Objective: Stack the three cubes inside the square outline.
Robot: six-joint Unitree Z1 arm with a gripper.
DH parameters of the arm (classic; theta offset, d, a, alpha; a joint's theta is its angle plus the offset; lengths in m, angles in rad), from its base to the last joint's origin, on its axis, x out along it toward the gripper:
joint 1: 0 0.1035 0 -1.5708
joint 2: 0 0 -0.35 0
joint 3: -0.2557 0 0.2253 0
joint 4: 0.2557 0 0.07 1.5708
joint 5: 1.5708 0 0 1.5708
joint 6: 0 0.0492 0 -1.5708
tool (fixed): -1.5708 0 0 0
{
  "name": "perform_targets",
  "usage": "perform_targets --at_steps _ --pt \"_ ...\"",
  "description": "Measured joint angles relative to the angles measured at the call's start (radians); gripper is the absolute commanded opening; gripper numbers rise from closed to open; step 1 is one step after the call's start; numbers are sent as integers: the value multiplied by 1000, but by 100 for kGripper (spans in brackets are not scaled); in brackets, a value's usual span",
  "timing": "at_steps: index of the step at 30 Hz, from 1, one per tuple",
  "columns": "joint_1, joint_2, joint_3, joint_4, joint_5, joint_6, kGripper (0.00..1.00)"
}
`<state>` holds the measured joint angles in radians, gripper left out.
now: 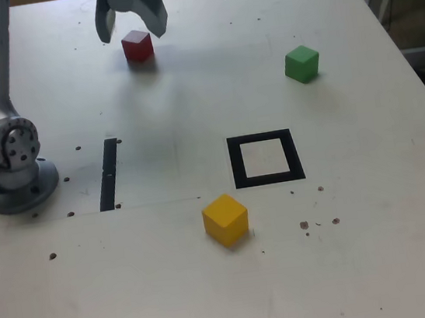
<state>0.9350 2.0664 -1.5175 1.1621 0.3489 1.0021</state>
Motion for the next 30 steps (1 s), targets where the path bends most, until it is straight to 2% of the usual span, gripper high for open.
perform_targets --at_steps 3,9,16,20,27,30 --pt "0 4 15 -24 -14 16 85" --pt "0 22 54 -62 -20 40 82" --pt "0 26 66 -77 -24 53 68" --pt "0 26 66 -77 -49 53 66" --pt "0 61 36 -49 -144 136 66" --pt "1 79 4 -35 -149 148 64"
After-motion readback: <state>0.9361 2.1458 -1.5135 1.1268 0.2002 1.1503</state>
